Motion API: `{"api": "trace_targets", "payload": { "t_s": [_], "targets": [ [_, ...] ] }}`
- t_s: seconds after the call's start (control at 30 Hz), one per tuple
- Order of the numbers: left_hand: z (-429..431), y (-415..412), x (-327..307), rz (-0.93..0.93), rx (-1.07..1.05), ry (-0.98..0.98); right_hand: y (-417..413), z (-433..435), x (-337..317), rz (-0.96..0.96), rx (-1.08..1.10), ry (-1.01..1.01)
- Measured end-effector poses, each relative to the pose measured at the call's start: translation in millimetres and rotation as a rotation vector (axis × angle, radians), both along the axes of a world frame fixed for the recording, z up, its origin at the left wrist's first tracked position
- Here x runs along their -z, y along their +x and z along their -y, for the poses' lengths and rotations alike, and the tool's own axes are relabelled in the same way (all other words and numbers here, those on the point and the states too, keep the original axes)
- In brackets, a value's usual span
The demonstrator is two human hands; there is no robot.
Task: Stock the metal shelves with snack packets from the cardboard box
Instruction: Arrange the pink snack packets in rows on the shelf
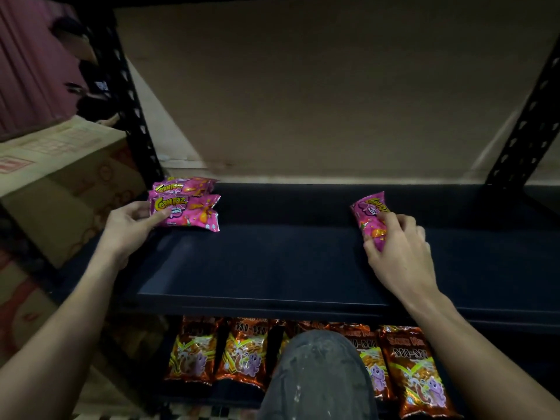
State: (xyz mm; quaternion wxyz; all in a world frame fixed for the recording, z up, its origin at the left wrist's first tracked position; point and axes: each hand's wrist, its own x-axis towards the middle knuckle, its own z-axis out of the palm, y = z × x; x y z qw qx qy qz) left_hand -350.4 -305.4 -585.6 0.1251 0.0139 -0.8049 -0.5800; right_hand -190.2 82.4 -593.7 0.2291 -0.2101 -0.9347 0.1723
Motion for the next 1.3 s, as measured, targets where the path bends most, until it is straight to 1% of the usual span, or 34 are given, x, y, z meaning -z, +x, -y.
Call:
{"api": "trace_targets", "payload": {
  "t_s": [0.27, 0.5, 0.6, 0.83, 0.97, 1.03, 1.1, 1.13, 1.17, 1.2, 1.23, 1.3],
  "targets": [
    [8.5, -15.6, 0.2, -0.035, -0.107, -0.001, -1.0, 0.5, 1.3, 0.007, -0.018, 0.011],
    [13.1, -27.1, 2.6, -0.010, -0.188, 0.017, -1.4, 3.0, 0.6, 0.021, -0.104, -0.030],
    [13.1, -27.3, 4.3, -0.007, -0.207, -0.002, -2.1, 3.8, -0.2, 0.006, -0.136, -0.078],
    [18.1, -26.0, 7.1, 0.017, -0.201, 0.030, -5.2, 29.5, -6.7, -0.063, -0.298, -0.180],
    [22.8, -23.8, 9.9, 0.030, -0.213, -0.022, -8.0, 53.0, -8.4, -0.086, -0.381, -0.221],
    [24.2, -16.3, 8.9, -0.030, -0.300, -0.071, -8.1, 63.8, -9.6, -0.097, -0.425, -0.243],
    [16.9, -0.1, 5.1, -0.207, -0.386, -0.148, -5.5, 73.3, -11.7, -0.117, -0.486, -0.279],
    [8.5, 11.0, 1.8, -0.305, -0.377, -0.147, -3.5, 77.7, -12.5, -0.129, -0.524, -0.304],
    [-2.4, 23.7, -2.2, -0.369, -0.313, -0.113, -0.8, 82.1, -13.2, -0.140, -0.564, -0.324],
    [-15.0, 35.9, -5.9, -0.395, -0.202, -0.072, 1.8, 86.0, -13.3, -0.151, -0.605, -0.340],
    [-28.4, 46.9, -8.3, -0.373, -0.065, -0.050, 4.4, 89.5, -12.7, -0.160, -0.642, -0.352],
    [-52.0, 63.6, -6.8, -0.221, 0.231, -0.068, 9.6, 95.2, -9.6, -0.168, -0.696, -0.363]
  ]
}}
